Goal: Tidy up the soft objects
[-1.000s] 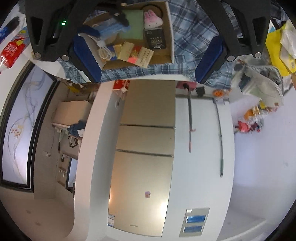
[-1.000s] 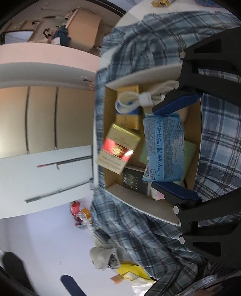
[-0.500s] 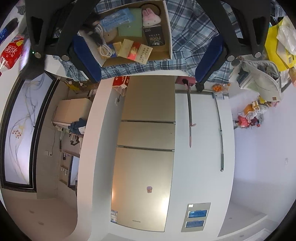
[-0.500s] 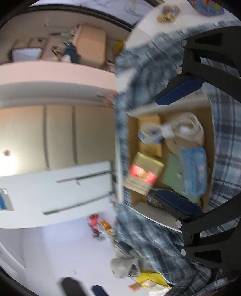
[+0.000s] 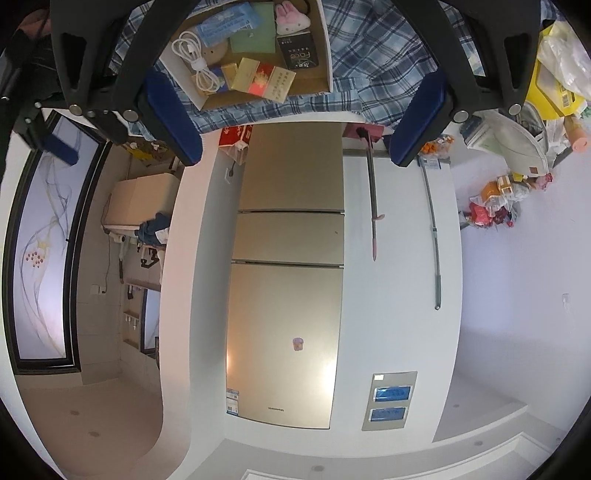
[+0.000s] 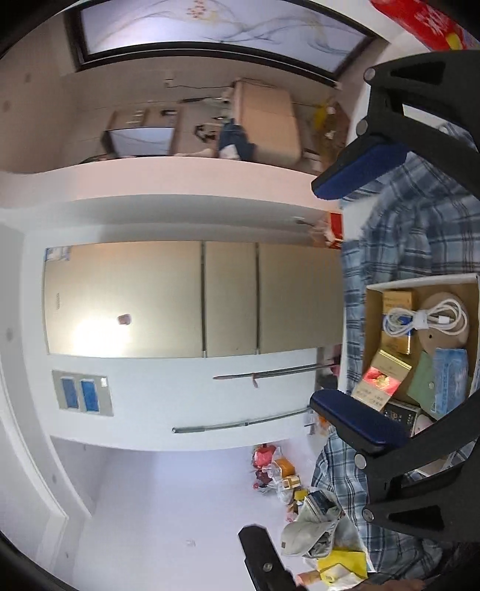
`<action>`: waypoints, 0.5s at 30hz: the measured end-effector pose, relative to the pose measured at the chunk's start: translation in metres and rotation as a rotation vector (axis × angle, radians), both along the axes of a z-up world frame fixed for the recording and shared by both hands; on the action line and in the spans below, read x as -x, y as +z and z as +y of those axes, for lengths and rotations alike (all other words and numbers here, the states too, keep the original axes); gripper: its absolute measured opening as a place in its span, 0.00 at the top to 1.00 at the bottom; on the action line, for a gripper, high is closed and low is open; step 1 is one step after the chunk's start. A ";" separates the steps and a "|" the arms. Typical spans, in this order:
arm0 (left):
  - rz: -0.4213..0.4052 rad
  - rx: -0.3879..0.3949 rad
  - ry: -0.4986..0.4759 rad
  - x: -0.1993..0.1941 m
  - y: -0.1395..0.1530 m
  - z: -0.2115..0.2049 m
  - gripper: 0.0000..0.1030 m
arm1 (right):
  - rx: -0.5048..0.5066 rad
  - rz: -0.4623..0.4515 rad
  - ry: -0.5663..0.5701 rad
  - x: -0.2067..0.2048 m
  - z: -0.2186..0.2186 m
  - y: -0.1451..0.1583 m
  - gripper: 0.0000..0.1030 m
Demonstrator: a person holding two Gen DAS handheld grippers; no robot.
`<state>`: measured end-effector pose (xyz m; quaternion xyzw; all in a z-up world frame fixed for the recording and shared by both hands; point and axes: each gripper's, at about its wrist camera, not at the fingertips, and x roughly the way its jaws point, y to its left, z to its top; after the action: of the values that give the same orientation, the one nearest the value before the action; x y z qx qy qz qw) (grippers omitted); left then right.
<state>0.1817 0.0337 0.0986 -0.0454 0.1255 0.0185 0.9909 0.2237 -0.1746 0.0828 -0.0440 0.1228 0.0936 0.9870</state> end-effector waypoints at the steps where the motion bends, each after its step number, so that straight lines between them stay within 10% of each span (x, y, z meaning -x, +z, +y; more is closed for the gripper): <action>1: -0.001 0.004 -0.008 0.001 0.001 0.000 0.00 | 0.007 -0.013 -0.006 0.002 0.001 0.003 0.00; 15: -0.059 -0.017 -0.049 0.076 0.022 -0.019 0.00 | -0.031 -0.143 -0.026 0.069 -0.015 0.051 0.00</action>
<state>0.1060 0.0147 0.1202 -0.0345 0.0971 -0.0062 0.9947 0.1544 -0.1892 0.1334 -0.0336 0.0512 0.0794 0.9950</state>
